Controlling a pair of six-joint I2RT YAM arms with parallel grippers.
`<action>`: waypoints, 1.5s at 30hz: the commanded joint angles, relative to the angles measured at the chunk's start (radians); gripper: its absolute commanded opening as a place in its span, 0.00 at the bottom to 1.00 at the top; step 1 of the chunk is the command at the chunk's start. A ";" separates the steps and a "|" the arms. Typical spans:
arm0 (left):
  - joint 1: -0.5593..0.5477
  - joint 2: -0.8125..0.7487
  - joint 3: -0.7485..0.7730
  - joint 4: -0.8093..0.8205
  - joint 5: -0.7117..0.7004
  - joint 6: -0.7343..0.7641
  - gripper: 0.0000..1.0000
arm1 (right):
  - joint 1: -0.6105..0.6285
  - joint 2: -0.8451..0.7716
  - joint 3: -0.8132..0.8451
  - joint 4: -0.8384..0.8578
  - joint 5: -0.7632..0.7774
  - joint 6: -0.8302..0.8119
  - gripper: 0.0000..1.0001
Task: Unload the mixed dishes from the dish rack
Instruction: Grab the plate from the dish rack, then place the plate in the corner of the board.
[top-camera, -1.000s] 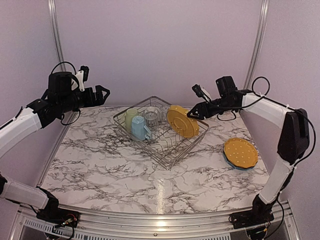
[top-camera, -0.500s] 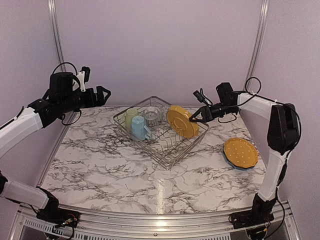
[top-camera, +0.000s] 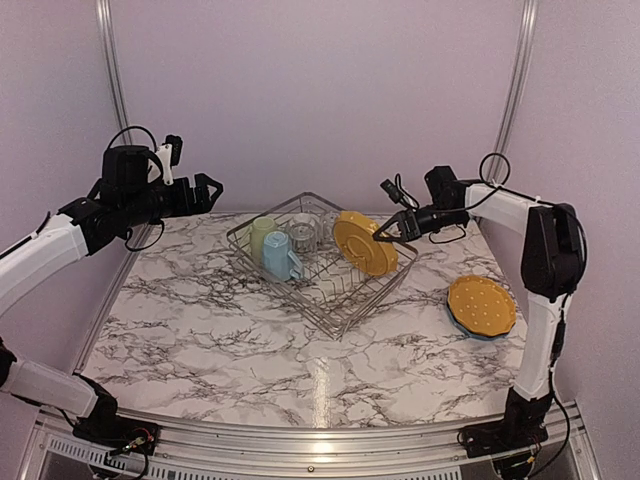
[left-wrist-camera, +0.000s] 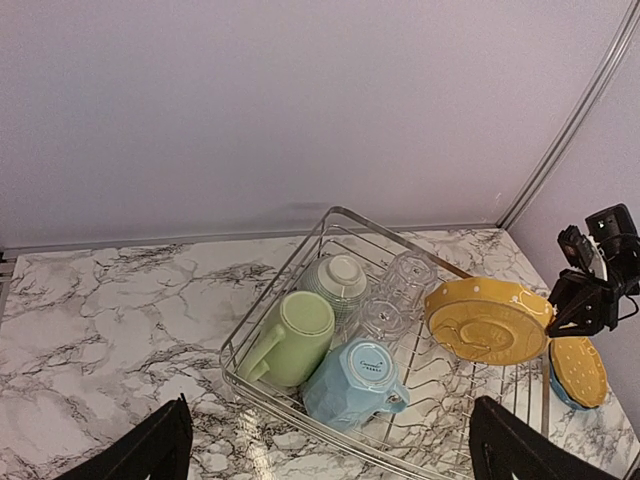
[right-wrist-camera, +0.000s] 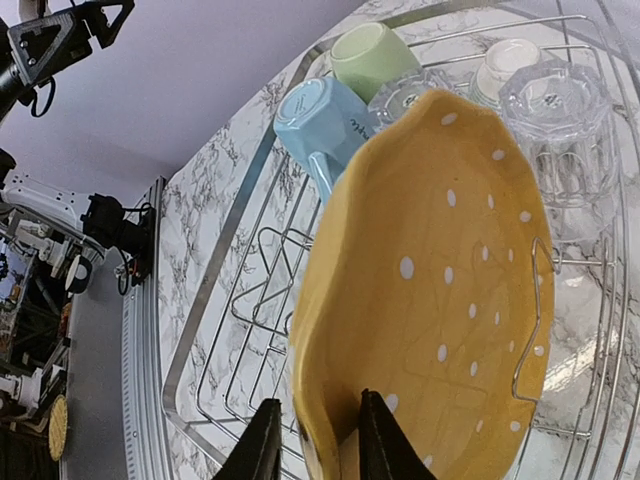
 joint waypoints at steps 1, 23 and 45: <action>0.001 0.002 0.012 -0.010 0.000 0.005 0.99 | 0.001 0.030 0.050 -0.052 -0.053 -0.033 0.21; 0.002 -0.007 0.014 -0.009 0.001 0.006 0.99 | 0.000 -0.082 -0.041 0.234 -0.098 0.389 0.00; 0.002 -0.009 0.011 -0.005 0.020 -0.004 0.99 | 0.017 -0.175 -0.027 0.428 -0.015 0.695 0.00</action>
